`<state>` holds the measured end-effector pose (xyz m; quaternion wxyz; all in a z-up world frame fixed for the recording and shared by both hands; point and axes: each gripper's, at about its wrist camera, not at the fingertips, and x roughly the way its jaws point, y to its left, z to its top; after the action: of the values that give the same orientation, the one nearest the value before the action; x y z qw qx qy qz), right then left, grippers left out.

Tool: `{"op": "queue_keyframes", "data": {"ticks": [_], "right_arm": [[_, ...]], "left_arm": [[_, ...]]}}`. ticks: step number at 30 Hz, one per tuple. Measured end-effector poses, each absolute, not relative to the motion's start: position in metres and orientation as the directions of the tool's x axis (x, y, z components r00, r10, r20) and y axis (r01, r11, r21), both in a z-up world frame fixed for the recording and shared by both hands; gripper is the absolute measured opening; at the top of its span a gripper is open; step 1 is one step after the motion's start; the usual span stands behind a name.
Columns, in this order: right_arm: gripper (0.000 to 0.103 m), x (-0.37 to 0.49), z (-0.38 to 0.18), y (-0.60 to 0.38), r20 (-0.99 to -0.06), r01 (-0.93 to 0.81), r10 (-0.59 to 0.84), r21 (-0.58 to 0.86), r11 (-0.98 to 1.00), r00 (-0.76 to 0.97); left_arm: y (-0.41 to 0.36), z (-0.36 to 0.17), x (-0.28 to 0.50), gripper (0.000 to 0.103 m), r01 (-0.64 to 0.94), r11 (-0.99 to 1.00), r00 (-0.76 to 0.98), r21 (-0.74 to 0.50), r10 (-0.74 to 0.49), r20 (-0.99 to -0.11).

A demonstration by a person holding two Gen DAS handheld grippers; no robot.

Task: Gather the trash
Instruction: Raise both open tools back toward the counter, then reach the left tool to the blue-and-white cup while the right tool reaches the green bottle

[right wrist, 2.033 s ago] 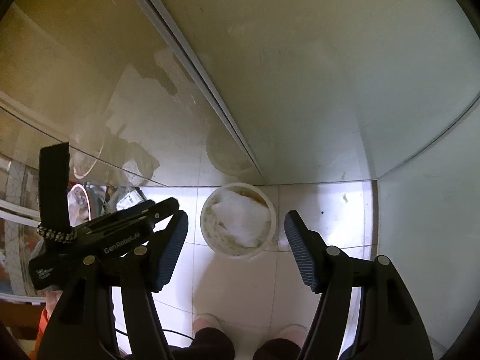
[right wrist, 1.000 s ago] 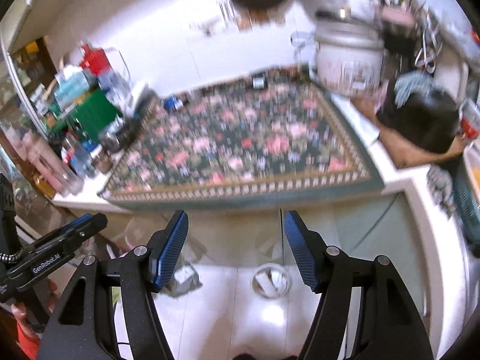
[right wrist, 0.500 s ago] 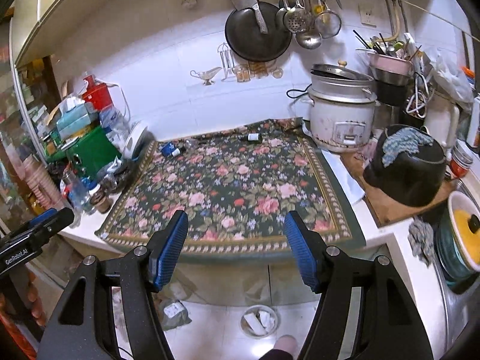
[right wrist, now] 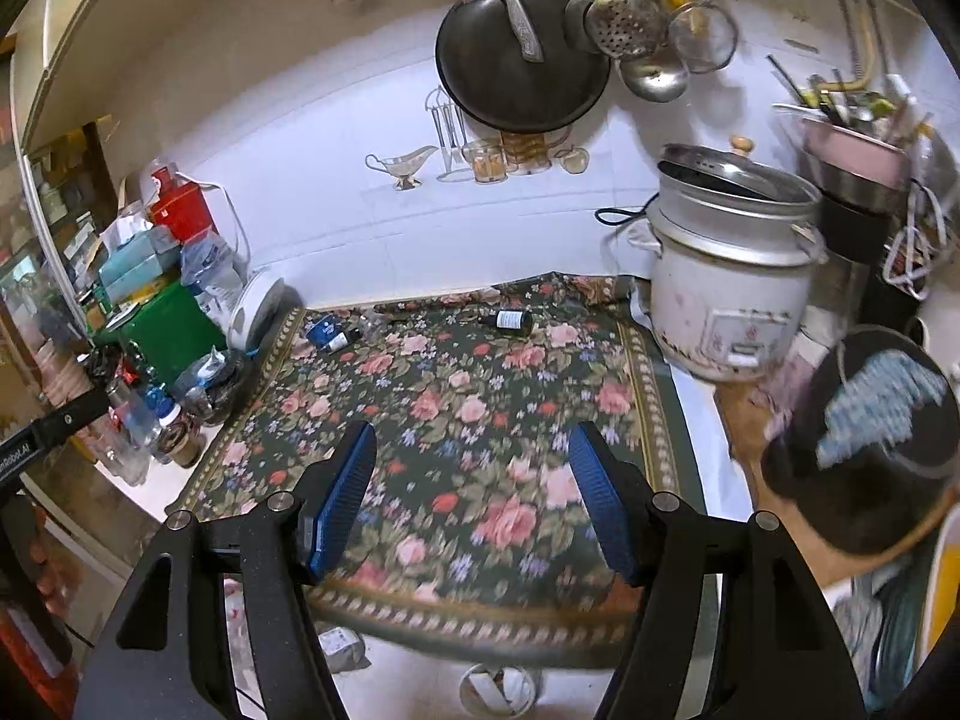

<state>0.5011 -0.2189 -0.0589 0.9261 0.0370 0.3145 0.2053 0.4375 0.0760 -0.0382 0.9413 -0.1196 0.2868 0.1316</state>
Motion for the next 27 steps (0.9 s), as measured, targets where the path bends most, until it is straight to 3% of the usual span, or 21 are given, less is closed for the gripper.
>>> {"op": "queue_keyframes", "data": {"ticks": [14, 27], "right_arm": [[0.063, 0.625, -0.087, -0.188, -0.636, -0.312, 0.383, 0.226, 0.923, 0.670], [0.063, 0.740, -0.141, -0.112, -0.743, -0.148, 0.242, 0.191, 0.970, 0.624]], "left_arm": [[0.136, -0.054, 0.560, 0.087, -0.374, 0.921, 0.758, -0.108, 0.237, -0.608], [0.271, -0.161, 0.733, 0.087, -0.351, 0.914, 0.692, -0.203, 0.107, -0.714]]}}
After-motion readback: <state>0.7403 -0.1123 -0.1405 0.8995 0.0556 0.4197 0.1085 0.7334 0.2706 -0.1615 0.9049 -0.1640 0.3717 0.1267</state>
